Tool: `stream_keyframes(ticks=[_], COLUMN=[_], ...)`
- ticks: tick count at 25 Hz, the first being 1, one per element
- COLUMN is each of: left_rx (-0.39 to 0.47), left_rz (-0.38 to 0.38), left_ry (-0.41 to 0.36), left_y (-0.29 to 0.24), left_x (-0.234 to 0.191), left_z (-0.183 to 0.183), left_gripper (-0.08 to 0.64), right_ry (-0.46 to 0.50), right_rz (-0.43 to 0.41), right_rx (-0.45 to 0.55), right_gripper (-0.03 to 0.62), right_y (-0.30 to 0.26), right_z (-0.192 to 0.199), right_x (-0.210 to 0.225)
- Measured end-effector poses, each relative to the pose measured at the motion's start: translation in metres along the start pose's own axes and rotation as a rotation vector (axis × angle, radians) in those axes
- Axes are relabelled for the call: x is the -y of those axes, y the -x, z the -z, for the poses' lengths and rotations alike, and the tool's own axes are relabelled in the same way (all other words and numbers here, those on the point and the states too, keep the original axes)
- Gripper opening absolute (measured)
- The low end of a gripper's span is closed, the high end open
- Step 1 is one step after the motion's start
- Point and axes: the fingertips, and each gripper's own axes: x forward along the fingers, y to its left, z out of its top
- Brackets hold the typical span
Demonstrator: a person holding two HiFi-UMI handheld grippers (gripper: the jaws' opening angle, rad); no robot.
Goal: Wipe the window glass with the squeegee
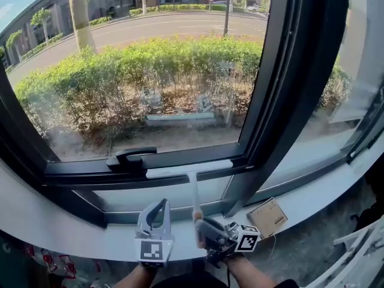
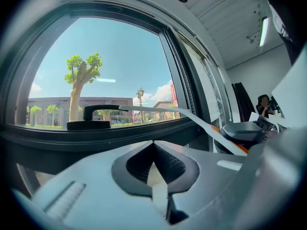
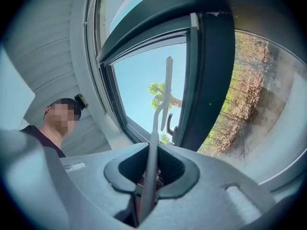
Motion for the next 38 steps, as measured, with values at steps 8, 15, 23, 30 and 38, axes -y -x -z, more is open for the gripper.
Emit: stream_keyframes(ticks=[8, 15, 23, 30, 38], left_rx=[0.004, -0.033, 0.001, -0.020, -0.014], left_rz=[0.015, 0.014, -0.008, -0.050, -0.114], left_ry=[0.035, 0.113, 0.156, 0.164, 0.117], left_y=[0.118, 0.213, 0.277, 0.320, 0.355], left_x=[-0.038, -0.059, -0.066, -0.043, 0.021], left_z=[0.017, 0.030, 0.020, 0.039, 0.020], left_gripper=[0.017, 0.017, 0.017, 0.017, 0.017], right_ry=[0.012, 0.009, 0.037, -0.003, -0.005], right_rz=[0.048, 0.126, 0.171, 0.169, 0.117], right_rx=[0.031, 0.078, 0.038, 0.012, -0.047], right_gripper=[0.046, 0.046, 0.046, 0.046, 0.046], right_y=[-0.009, 0.000, 0.010, 0.043, 0.093], right_z=[0.099, 0.188, 0.233, 0.267, 0.265], right_x=[-0.054, -0.098, -0.146, -0.166, -0.197])
